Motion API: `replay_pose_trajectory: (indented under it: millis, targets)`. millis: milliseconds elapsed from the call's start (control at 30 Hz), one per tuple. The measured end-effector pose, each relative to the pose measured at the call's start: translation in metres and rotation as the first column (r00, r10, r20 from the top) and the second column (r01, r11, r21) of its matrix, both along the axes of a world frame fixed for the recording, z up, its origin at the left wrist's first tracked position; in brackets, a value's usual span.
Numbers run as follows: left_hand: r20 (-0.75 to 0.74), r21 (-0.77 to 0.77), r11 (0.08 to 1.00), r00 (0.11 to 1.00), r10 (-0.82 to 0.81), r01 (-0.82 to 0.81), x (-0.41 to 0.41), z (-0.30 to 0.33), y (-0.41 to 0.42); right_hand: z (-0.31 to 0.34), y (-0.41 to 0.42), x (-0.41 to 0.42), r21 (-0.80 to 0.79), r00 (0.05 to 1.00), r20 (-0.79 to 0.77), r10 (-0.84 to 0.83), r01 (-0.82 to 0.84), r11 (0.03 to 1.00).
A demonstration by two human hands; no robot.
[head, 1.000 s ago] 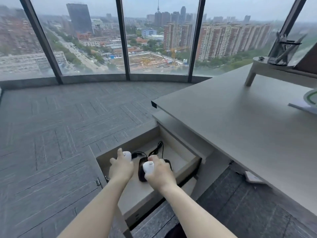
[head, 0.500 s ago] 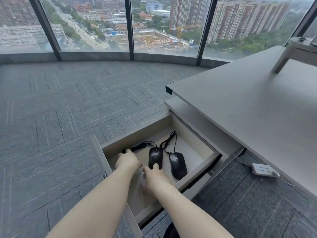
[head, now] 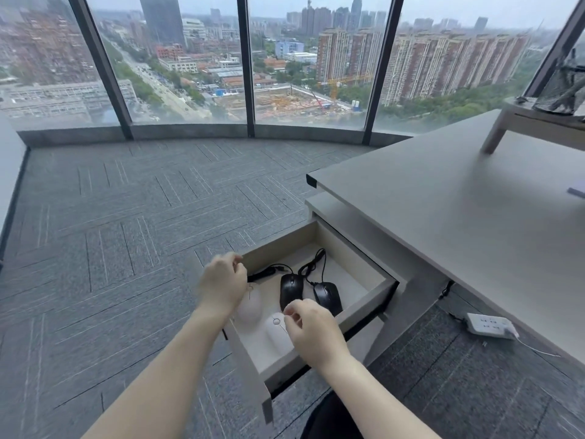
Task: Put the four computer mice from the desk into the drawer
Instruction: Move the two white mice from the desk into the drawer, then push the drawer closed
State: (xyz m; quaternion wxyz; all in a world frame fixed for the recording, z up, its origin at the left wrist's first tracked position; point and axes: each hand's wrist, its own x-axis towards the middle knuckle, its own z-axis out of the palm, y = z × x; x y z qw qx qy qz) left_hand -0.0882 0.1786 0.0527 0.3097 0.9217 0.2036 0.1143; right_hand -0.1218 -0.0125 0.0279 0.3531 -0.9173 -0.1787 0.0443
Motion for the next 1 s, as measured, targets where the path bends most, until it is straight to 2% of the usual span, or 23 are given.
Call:
replay_pose_trajectory:
  millis: [67,133,233,300,467,567,700,867,1000]
  targets:
    - [0.089,-0.042,0.999,0.995,0.039,-0.035,-0.027,-0.004,0.003,-0.001,-0.004,-0.022,0.072,1.000,0.020,-0.007,0.006,0.997]
    - [0.098,-0.108,0.991,0.991,0.096,-0.085,-0.051,-0.010,0.004,-0.006,-0.006,-0.043,0.142,1.000,-0.005,-0.009,0.010,0.990]
    - [-0.017,-0.240,0.957,0.987,0.161,-0.161,-0.078,-0.029,0.005,-0.015,-0.005,-0.066,0.136,0.998,-0.063,0.004,0.004,0.991]
    - [-0.090,-0.319,0.936,0.988,0.126,-0.148,-0.089,-0.042,0.003,-0.019,-0.003,-0.077,0.116,0.997,-0.073,0.007,0.002,0.993]
    - [-0.088,-0.477,0.870,0.992,0.094,-0.125,-0.097,-0.050,-0.013,-0.027,0.005,-0.095,0.063,1.000,-0.008,0.005,-0.005,0.998]
    - [-0.109,-0.513,0.848,0.990,0.087,-0.131,-0.089,-0.063,-0.008,-0.031,0.007,-0.097,0.058,0.997,0.066,-0.043,0.039,0.998]
    - [-0.123,-0.533,0.840,0.992,0.035,-0.096,-0.049,-0.123,0.011,-0.033,-0.005,-0.089,0.068,0.989,0.085,-0.123,0.118,0.991]
    - [-0.045,-0.566,0.824,0.998,-0.038,0.006,-0.042,-0.073,-0.036,-0.032,-0.028,-0.069,0.068,0.973,0.054,-0.224,0.221,0.973]
    - [-0.054,-0.592,0.804,0.993,-0.104,0.052,-0.016,-0.072,-0.062,-0.032,-0.050,-0.048,0.084,0.948,0.035,-0.318,0.314,0.946]
